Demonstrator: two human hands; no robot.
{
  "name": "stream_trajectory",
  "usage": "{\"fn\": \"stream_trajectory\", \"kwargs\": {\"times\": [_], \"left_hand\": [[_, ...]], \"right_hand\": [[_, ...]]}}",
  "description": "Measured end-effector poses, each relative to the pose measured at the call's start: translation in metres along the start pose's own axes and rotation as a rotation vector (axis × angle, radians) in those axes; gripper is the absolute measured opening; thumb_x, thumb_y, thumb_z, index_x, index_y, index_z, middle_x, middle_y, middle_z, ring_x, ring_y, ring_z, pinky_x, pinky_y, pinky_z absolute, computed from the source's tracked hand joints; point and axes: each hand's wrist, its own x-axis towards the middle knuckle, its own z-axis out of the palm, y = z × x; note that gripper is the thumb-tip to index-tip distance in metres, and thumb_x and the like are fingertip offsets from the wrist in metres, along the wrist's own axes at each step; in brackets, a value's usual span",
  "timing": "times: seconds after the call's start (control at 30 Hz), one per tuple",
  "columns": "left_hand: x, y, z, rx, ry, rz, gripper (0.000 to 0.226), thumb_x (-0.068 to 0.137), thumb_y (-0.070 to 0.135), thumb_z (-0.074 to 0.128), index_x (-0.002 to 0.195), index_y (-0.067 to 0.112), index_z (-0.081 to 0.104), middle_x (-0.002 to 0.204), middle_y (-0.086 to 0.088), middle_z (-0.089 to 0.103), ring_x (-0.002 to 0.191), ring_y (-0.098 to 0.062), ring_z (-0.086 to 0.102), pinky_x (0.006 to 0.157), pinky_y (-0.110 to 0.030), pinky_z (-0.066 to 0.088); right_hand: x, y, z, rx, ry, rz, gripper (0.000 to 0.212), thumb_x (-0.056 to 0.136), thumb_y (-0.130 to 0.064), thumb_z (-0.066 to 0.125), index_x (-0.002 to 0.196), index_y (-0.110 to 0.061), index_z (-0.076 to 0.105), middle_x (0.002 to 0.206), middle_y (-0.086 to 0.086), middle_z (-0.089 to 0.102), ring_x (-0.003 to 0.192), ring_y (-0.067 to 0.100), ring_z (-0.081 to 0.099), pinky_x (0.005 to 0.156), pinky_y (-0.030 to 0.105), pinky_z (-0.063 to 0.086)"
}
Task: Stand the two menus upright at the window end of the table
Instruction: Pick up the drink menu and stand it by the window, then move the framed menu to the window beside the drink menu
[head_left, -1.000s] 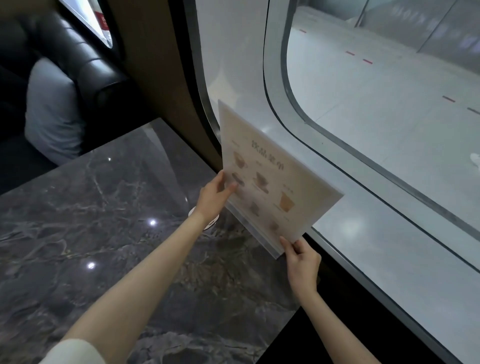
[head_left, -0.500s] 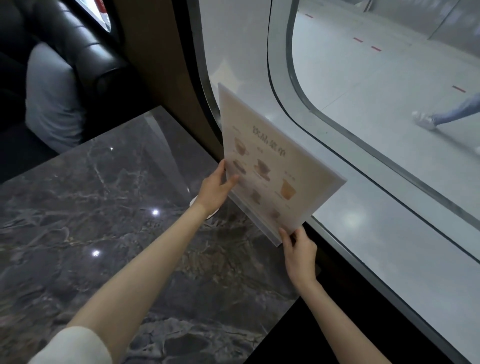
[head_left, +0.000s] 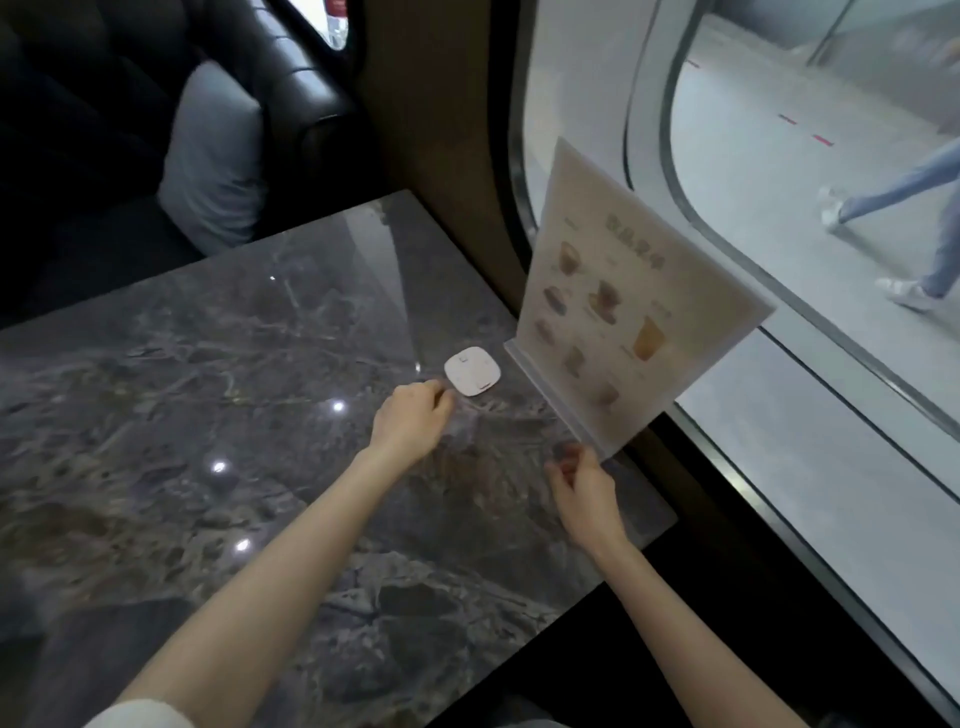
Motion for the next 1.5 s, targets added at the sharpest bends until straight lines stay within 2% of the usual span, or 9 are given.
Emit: {"fn": "stream_trajectory", "kwargs": {"times": [0.1, 0.27, 0.57, 0.8, 1.07, 1.17, 1.27, 1.4, 1.5], "left_hand": [[-0.03, -0.025, -0.021, 0.005, 0.058, -0.038, 0.036, 0.094, 0.031, 0.04, 0.066, 0.01, 0.048, 0.086, -0.02, 0.064, 0.088, -0.039, 0.059, 0.063, -0.035, 0.035], [-0.086, -0.073, -0.055, 0.201, 0.162, -0.028, 0.035, 0.094, 0.032, 0.039, 0.097, 0.007, 0.062, 0.102, -0.014, 0.065, 0.098, -0.034, 0.06, 0.076, -0.038, 0.046], [-0.207, -0.167, -0.125, 0.322, 0.488, -0.025, 0.036, 0.083, 0.032, 0.042, 0.094, 0.008, 0.066, 0.089, -0.01, 0.07, 0.082, -0.03, 0.067, 0.067, -0.036, 0.055], [-0.286, -0.238, -0.16, 0.454, 0.821, 0.191, 0.03, 0.088, 0.015, 0.054, 0.115, 0.003, 0.059, 0.117, -0.015, 0.065, 0.115, -0.022, 0.05, 0.095, -0.036, 0.046], [-0.331, -0.329, -0.189, 0.557, 0.73, -0.258, 0.062, 0.091, 0.039, 0.039, 0.142, 0.005, 0.026, 0.15, -0.012, 0.033, 0.139, -0.021, 0.021, 0.113, -0.041, 0.011], [-0.337, -0.366, -0.194, 0.443, 0.658, -0.431, 0.072, 0.092, 0.047, 0.028, 0.145, 0.008, 0.0, 0.155, -0.009, 0.001, 0.143, -0.019, -0.003, 0.114, -0.036, -0.012], [-0.336, -0.396, -0.2, 0.16, 0.58, -0.581, 0.074, 0.094, 0.05, 0.024, 0.144, 0.012, -0.015, 0.155, -0.005, -0.018, 0.143, -0.016, -0.017, 0.114, -0.035, -0.014], [-0.327, -0.437, -0.225, -0.454, 0.484, -0.577, 0.065, 0.094, 0.054, 0.023, 0.147, 0.018, 0.02, 0.156, -0.001, 0.02, 0.144, -0.018, 0.018, 0.119, -0.042, 0.009], [-0.326, -0.443, -0.242, -0.818, 0.503, -0.488, 0.045, 0.096, 0.048, 0.021, 0.109, 0.028, 0.059, 0.107, 0.015, 0.061, 0.101, 0.003, 0.054, 0.09, -0.017, 0.04]], "right_hand": [[-0.006, -0.033, 0.014, -0.094, -0.119, -0.115, 0.036, 0.091, -0.021, 0.051, 0.121, -0.002, 0.045, 0.107, 0.019, 0.066, 0.101, 0.034, 0.061, 0.08, 0.031, 0.044], [-0.037, -0.094, 0.046, -0.178, -0.293, -0.345, 0.035, 0.09, -0.024, 0.053, 0.119, -0.004, 0.047, 0.1, 0.014, 0.064, 0.103, 0.032, 0.059, 0.083, 0.034, 0.043], [-0.131, -0.193, 0.136, -0.2, -0.607, -0.641, 0.037, 0.087, -0.025, 0.058, 0.119, -0.008, 0.048, 0.097, 0.004, 0.061, 0.09, 0.018, 0.058, 0.079, 0.025, 0.042], [-0.203, -0.239, 0.216, -0.112, -0.716, -0.79, 0.063, 0.082, -0.021, 0.066, 0.135, -0.012, 0.034, 0.122, 0.01, 0.057, 0.111, 0.018, 0.054, 0.096, 0.029, 0.044], [-0.254, -0.245, 0.294, -0.029, -0.682, -0.809, 0.081, 0.079, -0.023, 0.069, 0.144, -0.02, 0.02, 0.144, 0.001, 0.042, 0.132, 0.013, 0.038, 0.108, 0.031, 0.036], [-0.262, -0.243, 0.312, 0.037, -0.672, -0.783, 0.061, 0.083, -0.018, 0.065, 0.135, -0.023, 0.033, 0.131, -0.008, 0.052, 0.119, 0.006, 0.047, 0.09, 0.007, 0.039], [-0.265, -0.238, 0.323, 0.058, -0.663, -0.722, 0.05, 0.086, -0.016, 0.06, 0.13, -0.021, 0.037, 0.12, -0.009, 0.057, 0.109, 0.008, 0.054, 0.088, 0.018, 0.046], [-0.268, -0.236, 0.33, 0.069, -0.649, -0.671, 0.039, 0.088, -0.017, 0.057, 0.124, -0.017, 0.042, 0.097, -0.023, 0.058, 0.091, 0.002, 0.059, 0.079, 0.023, 0.051], [-0.265, -0.234, 0.332, 0.074, -0.665, -0.615, 0.032, 0.089, -0.014, 0.055, 0.12, -0.015, 0.047, 0.095, -0.01, 0.062, 0.091, 0.011, 0.062, 0.08, 0.025, 0.052]]}}
